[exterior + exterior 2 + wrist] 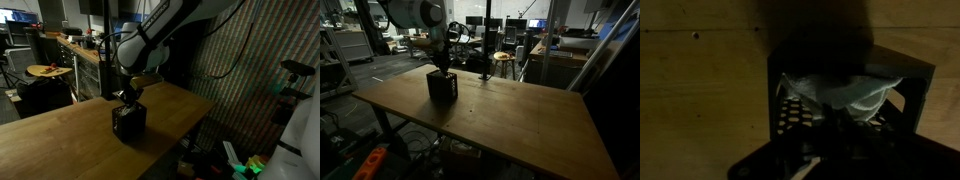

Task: Pick up the cloth on the counter and put it in the box

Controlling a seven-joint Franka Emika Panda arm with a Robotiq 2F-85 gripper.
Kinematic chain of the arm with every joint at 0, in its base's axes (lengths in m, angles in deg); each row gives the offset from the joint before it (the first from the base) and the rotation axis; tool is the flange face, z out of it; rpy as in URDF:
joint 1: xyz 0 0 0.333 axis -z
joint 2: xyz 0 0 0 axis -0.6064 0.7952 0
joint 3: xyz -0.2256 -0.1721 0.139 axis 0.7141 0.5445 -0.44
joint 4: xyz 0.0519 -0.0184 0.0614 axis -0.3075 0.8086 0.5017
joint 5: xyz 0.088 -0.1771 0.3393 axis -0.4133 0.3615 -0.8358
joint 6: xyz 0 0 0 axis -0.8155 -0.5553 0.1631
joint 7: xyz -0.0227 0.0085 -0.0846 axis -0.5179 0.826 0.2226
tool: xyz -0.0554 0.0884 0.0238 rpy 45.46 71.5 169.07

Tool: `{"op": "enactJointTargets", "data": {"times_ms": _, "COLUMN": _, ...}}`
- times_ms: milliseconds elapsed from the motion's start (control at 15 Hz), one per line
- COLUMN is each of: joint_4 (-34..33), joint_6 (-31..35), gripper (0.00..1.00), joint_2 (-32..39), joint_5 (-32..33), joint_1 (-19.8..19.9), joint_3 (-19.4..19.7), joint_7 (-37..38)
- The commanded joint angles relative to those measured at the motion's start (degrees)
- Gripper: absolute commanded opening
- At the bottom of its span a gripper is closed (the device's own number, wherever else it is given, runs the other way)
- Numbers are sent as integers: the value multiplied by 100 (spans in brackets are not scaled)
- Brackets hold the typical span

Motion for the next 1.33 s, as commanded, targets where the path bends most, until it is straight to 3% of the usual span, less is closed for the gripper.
{"op": "enactJointTargets", "data": {"times_ms": 0, "joint_4": -110, "joint_6": 45, "gripper": 4, "joint_2": 176, "joint_5": -91, "joint_1": -4, "joint_3": 40, "joint_7": -9}}
{"op": "enactJointTargets", "data": {"times_ms": 800, "joint_4": -247, "joint_6": 51, "gripper": 4, "joint_2": 1034, "joint_5": -113, "joint_1": -125, "joint_3": 25, "joint_7": 26}}
{"op": "enactJointTargets", "data": {"times_ms": 1267, "joint_4": -153, "joint_6": 76, "gripper": 3, "joint_2": 870, "joint_5": -147, "joint_1": -78, "joint_3": 52, "joint_7": -18}}
